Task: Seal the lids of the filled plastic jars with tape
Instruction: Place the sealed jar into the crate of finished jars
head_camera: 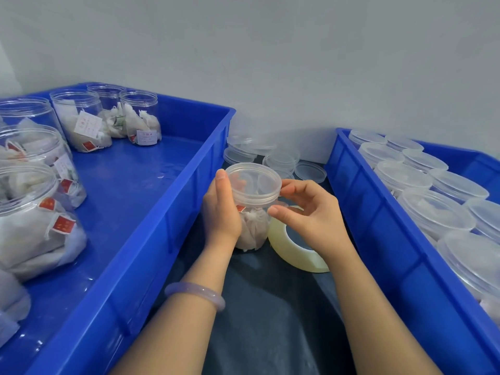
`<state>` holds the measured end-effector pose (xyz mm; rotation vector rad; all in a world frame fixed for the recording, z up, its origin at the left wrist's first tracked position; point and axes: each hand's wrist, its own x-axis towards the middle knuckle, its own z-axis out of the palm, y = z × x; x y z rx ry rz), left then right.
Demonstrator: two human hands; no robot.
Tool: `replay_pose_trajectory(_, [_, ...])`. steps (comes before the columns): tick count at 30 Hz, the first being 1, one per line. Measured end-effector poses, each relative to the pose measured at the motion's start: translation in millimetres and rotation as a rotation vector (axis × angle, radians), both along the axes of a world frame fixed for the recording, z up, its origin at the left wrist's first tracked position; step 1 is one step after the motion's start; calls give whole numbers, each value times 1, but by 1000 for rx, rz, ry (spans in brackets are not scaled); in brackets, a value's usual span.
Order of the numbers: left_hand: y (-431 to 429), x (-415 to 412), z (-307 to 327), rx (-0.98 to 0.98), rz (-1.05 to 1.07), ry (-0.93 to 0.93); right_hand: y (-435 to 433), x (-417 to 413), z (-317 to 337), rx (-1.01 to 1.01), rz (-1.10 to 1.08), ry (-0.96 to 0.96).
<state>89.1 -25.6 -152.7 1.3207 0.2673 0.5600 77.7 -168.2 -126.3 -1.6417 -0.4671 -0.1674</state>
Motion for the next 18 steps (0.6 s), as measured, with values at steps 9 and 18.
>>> replay_pose_trajectory(9, [2,0,1,17,16,0,-6,3,1,18,72,12])
replay_pose_trajectory(18, [5,-1,0,-30,-62,-5,-2,13,-4,118,-58,129])
